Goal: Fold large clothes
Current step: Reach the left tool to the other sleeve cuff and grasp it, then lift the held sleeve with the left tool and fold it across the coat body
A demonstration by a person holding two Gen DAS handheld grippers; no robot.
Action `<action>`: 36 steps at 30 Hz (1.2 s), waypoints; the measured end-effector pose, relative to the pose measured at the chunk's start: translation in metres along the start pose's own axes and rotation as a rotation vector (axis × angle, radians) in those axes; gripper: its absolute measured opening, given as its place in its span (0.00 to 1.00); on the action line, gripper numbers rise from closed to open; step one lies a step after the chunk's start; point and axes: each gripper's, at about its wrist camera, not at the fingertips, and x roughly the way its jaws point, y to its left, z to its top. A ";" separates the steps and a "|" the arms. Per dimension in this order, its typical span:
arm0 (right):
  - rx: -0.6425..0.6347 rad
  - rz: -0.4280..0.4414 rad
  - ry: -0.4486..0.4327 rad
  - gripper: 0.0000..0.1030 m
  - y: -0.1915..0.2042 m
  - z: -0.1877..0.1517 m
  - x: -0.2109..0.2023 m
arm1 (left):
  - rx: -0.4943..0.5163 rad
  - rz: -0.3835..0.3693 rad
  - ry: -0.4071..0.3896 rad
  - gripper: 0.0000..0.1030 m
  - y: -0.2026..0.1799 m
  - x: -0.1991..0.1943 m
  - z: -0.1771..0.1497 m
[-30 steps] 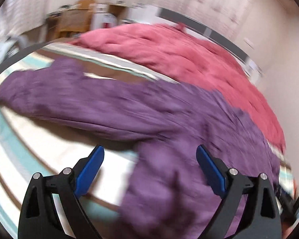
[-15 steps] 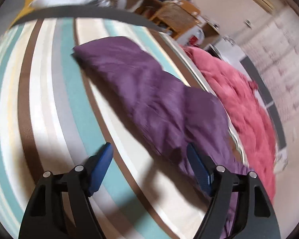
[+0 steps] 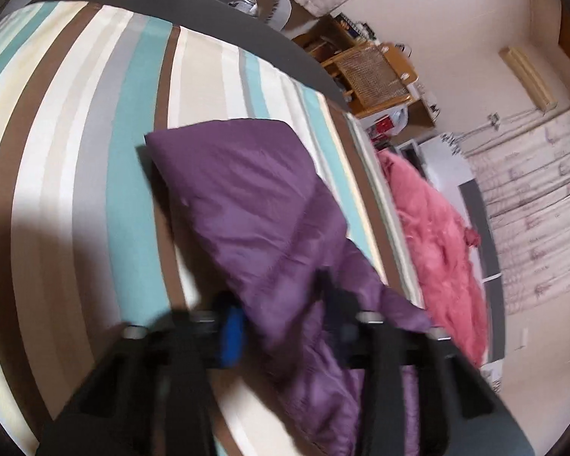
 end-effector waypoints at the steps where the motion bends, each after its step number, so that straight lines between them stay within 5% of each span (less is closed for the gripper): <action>1: -0.001 -0.002 0.000 0.38 0.001 0.000 0.000 | 0.014 -0.003 0.005 0.16 0.001 0.003 0.001; 4: -0.005 -0.007 0.000 0.38 0.002 0.000 0.000 | 0.042 0.027 -0.051 0.08 0.004 -0.010 0.002; 17: -0.002 -0.007 -0.003 0.38 0.002 0.000 0.000 | 0.188 0.124 -0.323 0.06 -0.021 -0.080 -0.021; 22: 0.005 -0.002 -0.004 0.38 0.000 0.001 0.001 | 0.412 0.097 -0.457 0.06 -0.066 -0.115 -0.050; 36: 0.010 0.002 -0.006 0.38 -0.001 0.001 0.000 | 1.052 0.018 -0.575 0.07 -0.160 -0.157 -0.185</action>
